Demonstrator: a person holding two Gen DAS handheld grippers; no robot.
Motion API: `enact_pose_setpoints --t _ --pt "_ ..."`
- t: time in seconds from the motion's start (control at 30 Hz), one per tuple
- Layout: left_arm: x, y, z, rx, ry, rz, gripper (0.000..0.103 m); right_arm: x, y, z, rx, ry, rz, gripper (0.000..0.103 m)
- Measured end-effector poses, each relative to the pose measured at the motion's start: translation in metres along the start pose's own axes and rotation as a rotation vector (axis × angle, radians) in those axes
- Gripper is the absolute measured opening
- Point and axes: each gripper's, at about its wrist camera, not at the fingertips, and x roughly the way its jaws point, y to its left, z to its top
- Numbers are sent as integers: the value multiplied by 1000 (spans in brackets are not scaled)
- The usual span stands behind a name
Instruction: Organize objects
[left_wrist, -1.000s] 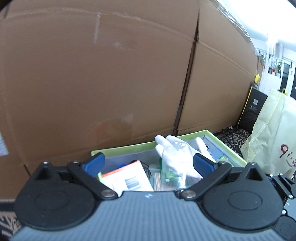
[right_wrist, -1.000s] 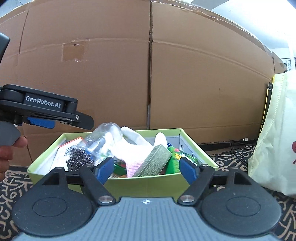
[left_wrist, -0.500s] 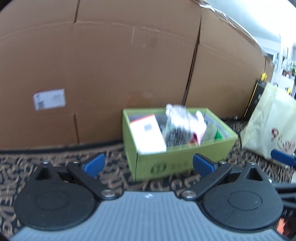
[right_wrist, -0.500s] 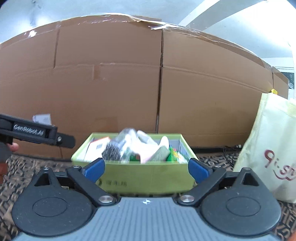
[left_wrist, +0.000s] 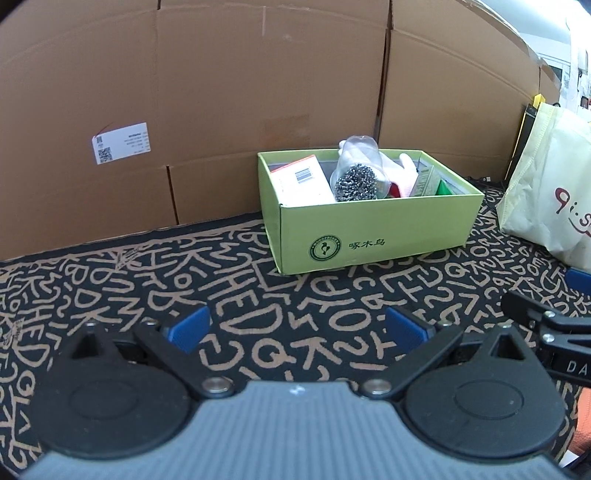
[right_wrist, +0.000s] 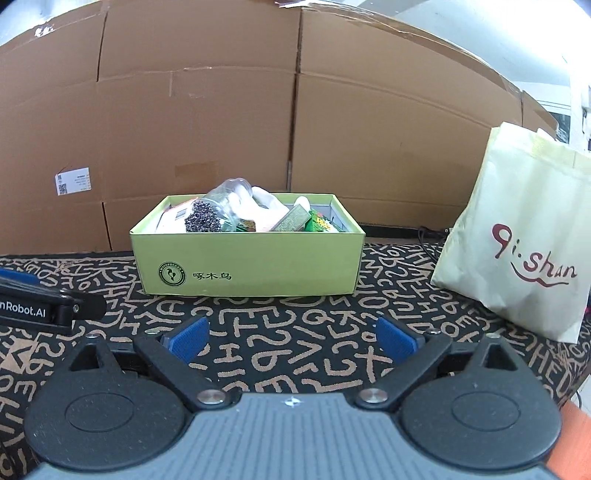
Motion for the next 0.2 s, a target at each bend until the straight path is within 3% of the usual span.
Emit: enact_pose_setpoints --t 0.2 --pt "0 0 -3 7 3 -1 103 4 6 0 1 7 -6 100"
